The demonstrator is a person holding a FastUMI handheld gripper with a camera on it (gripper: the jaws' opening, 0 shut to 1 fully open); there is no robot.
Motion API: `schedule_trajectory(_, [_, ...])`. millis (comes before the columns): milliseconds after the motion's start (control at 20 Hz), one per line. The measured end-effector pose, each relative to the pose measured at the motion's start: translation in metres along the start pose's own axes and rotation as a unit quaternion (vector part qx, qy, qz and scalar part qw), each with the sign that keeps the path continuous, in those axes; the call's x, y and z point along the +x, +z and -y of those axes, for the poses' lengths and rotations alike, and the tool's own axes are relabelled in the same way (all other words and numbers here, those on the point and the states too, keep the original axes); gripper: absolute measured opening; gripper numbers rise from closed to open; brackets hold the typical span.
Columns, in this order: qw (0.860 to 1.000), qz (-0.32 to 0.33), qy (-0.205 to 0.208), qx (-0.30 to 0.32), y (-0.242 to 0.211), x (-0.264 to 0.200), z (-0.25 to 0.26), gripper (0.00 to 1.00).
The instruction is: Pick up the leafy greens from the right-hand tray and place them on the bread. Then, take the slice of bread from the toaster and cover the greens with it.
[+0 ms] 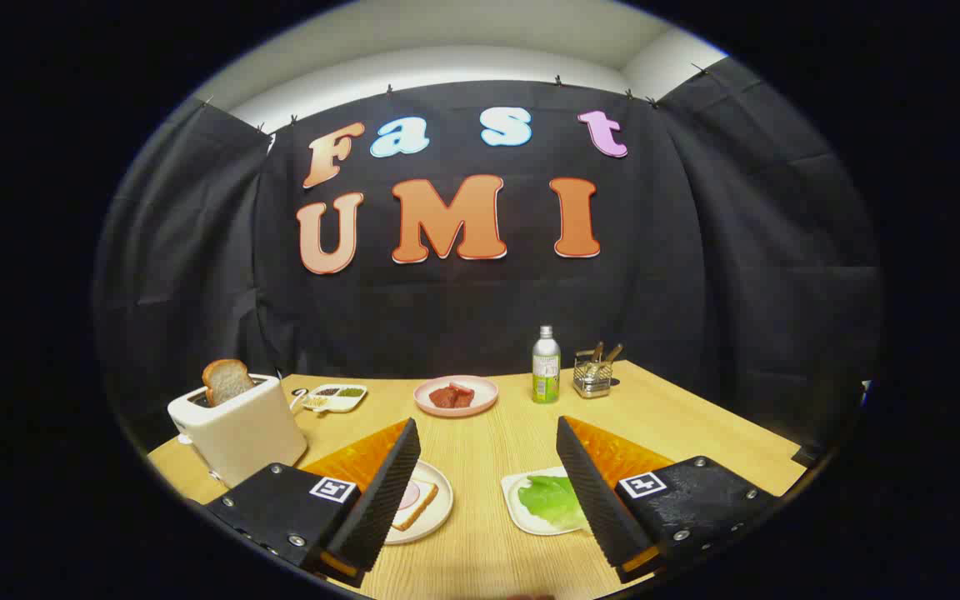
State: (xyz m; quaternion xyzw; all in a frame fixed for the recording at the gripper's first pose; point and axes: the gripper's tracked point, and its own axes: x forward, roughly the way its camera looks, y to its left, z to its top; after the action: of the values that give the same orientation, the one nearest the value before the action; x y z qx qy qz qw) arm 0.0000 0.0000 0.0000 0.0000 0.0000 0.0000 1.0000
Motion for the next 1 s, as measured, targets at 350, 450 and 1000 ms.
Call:
schedule_trajectory(350, [0.999,-0.005,-0.032,0.002,-0.013,0.007,0.024,0.99])
schedule_trajectory(450, [0.999,-0.01,-0.039,0.003,-0.017,0.007,0.03,0.99])
schedule_trajectory(1000, [0.998,-0.043,-0.05,-0.001,-0.045,0.009,0.045,0.99])
